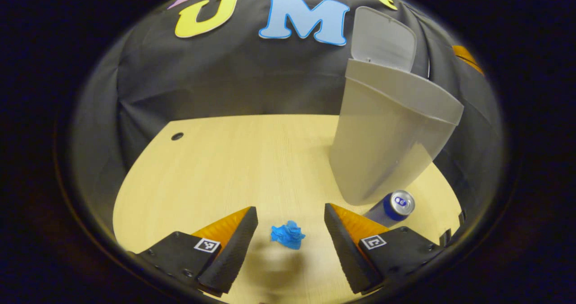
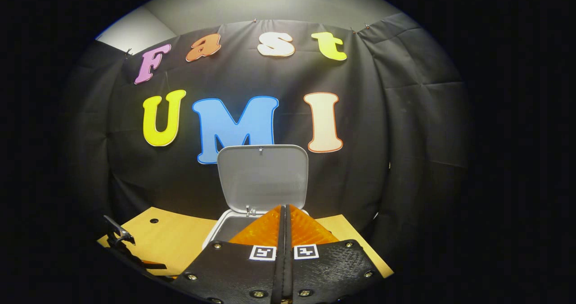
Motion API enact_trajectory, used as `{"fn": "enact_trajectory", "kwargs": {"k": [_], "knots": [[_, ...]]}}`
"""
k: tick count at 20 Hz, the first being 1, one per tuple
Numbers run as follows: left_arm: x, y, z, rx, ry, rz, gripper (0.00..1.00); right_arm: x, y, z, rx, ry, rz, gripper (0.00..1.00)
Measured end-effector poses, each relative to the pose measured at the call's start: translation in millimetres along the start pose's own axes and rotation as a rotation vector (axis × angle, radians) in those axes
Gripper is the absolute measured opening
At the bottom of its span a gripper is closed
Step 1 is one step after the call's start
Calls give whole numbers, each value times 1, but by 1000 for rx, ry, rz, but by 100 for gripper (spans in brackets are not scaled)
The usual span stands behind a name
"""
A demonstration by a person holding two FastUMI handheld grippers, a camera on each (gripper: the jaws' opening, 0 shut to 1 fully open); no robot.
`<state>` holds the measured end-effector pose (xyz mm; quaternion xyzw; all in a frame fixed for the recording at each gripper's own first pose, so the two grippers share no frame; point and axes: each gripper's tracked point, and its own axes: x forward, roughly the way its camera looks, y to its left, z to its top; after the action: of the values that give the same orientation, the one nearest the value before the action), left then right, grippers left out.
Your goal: Press the lid of the desktop garbage bin to open it, pick up the crumpled paper on the desktop and throw it into the bin, then pick up the pop can on the desktop and drop it into the bin, and finally close the garbage bin lid.
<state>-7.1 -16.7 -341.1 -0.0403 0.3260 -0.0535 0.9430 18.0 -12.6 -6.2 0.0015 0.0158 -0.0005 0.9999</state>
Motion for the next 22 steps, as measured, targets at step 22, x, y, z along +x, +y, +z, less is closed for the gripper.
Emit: {"fn": "enact_trajectory", "kwargs": {"k": [22], "knots": [[48, 26, -55, 42, 199, 78, 88, -7, -32, -19, -13, 58, -89, 0]]}}
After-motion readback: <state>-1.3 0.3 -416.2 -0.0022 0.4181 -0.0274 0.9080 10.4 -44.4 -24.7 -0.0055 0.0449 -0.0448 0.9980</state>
